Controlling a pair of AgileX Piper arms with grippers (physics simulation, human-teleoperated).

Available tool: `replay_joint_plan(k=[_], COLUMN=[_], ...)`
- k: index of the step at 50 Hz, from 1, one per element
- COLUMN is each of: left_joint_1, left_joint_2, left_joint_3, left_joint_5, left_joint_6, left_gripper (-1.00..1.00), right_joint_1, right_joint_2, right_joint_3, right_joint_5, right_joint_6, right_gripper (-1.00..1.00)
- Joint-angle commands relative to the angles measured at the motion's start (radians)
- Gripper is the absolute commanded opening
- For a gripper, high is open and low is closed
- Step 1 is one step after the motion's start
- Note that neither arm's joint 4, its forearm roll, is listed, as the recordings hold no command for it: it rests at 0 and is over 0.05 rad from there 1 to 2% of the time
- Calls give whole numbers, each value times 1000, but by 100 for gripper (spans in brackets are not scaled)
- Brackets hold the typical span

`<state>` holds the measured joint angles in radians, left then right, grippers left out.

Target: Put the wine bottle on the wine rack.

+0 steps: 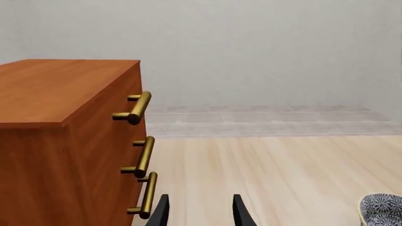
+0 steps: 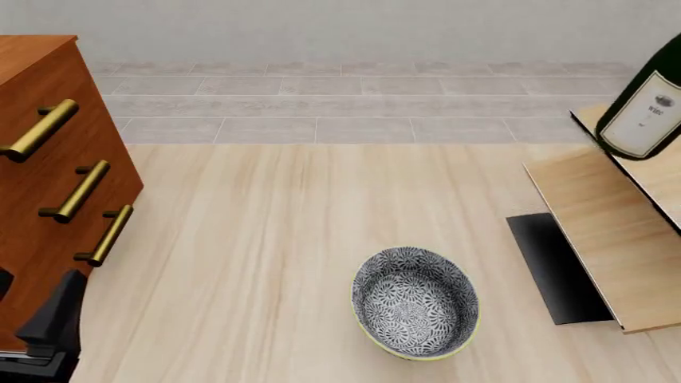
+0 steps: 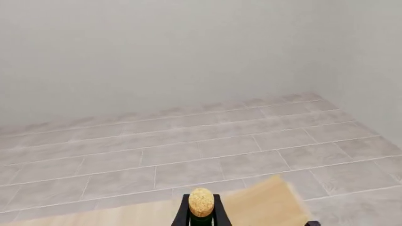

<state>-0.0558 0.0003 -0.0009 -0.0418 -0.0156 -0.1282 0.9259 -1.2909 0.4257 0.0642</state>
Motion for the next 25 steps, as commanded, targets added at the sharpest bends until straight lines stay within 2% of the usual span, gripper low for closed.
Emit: replay_joint_plan(k=[1, 11, 16, 17, 25], left_joint_1=[-1, -4, -6, -6, -6], left_joint_2=[0, 1, 1, 1, 1], left_joint_3=[1, 0, 0, 0, 0], left_joint_5=[5, 13, 13, 13, 16], left_joint_6=[-4, -5, -5, -7, -3], left_gripper=[100, 100, 100, 100, 100], right_joint_1=[-66, -102, -117, -119, -142], right_joint_2=[1, 6, 11, 10, 12], right_joint_3=[7, 32, 39, 42, 42], right_joint_5=[-5, -13, -17, -19, -18], right_joint_6=[33, 60, 92, 113, 125], right_gripper=[-100, -100, -100, -100, -100])
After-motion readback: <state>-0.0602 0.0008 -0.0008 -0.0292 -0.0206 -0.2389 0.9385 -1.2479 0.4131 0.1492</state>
